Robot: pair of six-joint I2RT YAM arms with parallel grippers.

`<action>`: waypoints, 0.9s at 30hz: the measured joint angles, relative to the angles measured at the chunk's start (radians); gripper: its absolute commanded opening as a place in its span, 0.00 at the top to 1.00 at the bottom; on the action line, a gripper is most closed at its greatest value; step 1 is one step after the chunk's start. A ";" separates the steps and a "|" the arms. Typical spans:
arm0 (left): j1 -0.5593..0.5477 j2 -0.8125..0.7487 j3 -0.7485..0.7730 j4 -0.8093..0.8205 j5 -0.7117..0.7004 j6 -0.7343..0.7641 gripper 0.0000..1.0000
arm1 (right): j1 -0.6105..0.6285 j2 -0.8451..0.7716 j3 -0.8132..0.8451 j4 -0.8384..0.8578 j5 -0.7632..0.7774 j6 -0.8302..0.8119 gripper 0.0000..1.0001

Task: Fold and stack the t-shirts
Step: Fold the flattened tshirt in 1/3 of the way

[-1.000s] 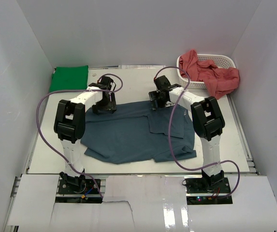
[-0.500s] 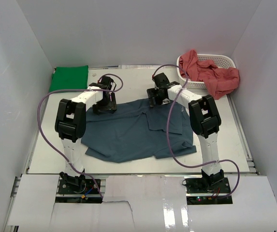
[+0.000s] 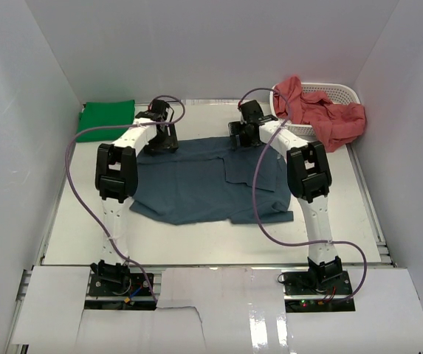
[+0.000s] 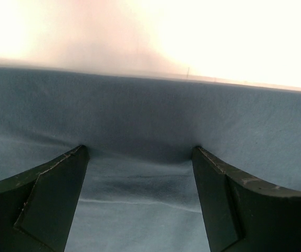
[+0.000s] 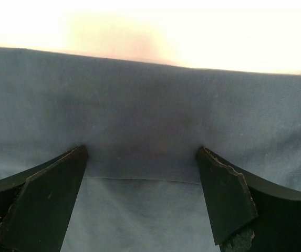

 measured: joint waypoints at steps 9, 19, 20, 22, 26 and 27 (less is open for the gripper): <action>0.023 0.147 0.244 -0.022 -0.003 0.014 0.07 | -0.067 0.151 0.253 -0.016 -0.075 0.003 0.08; 0.034 0.165 0.312 -0.055 0.016 -0.002 0.02 | -0.092 0.141 0.243 0.018 -0.151 0.005 0.07; 0.036 0.165 0.323 -0.068 0.017 -0.003 0.02 | -0.094 0.134 0.236 0.017 -0.154 0.005 0.07; 0.040 0.156 0.336 -0.083 0.017 -0.004 0.02 | -0.096 0.108 0.219 0.010 -0.161 0.005 0.07; 0.043 0.063 0.298 -0.106 0.004 -0.007 0.02 | -0.097 -0.017 0.136 0.007 -0.173 0.001 0.06; 0.045 0.018 0.269 -0.105 -0.001 -0.007 0.02 | -0.097 -0.064 0.106 0.008 -0.174 -0.001 0.06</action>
